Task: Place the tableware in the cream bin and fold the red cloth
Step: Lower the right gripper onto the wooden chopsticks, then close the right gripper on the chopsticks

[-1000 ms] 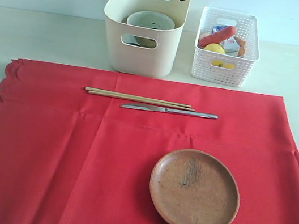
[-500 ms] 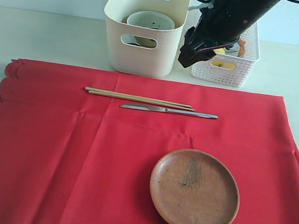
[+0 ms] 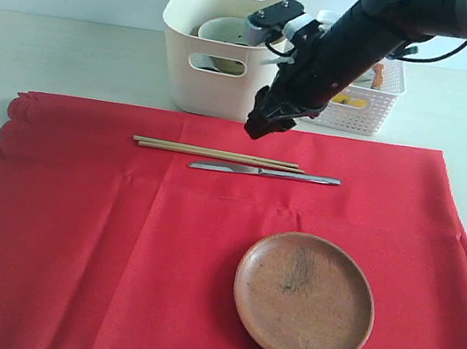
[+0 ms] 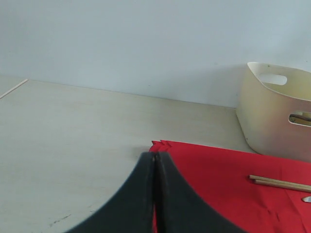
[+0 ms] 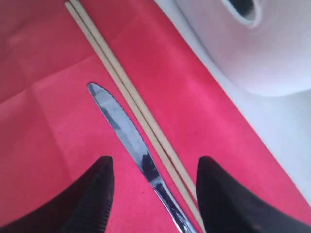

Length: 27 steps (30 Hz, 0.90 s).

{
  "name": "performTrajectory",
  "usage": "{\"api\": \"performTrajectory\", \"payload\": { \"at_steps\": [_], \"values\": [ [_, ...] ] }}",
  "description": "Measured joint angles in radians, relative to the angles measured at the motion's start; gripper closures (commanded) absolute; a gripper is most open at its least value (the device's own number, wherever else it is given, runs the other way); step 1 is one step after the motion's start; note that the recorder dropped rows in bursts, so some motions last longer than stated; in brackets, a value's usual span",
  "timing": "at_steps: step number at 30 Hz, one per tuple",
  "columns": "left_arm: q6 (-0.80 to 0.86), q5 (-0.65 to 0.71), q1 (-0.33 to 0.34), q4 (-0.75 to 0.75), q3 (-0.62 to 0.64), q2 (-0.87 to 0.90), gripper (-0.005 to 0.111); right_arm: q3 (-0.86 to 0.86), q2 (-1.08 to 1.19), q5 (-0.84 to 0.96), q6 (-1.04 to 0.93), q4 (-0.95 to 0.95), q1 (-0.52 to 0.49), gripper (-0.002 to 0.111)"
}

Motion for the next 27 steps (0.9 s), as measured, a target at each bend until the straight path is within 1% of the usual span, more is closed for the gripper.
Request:
{"api": "performTrajectory", "payload": {
  "at_steps": [6,21,27],
  "values": [
    [0.0,0.0,0.0,0.0,0.0,0.0,0.107,0.0,0.052,-0.034,-0.134,0.093,0.0,0.057],
    [0.0,0.0,0.0,0.0,0.0,0.0,0.107,0.0,0.147,-0.098,-0.318,0.124,0.005,0.057],
    [0.0,0.0,0.0,0.0,0.0,0.0,0.107,0.0,0.169,-0.163,-0.368,0.122,0.051,0.058]
  ]
}}
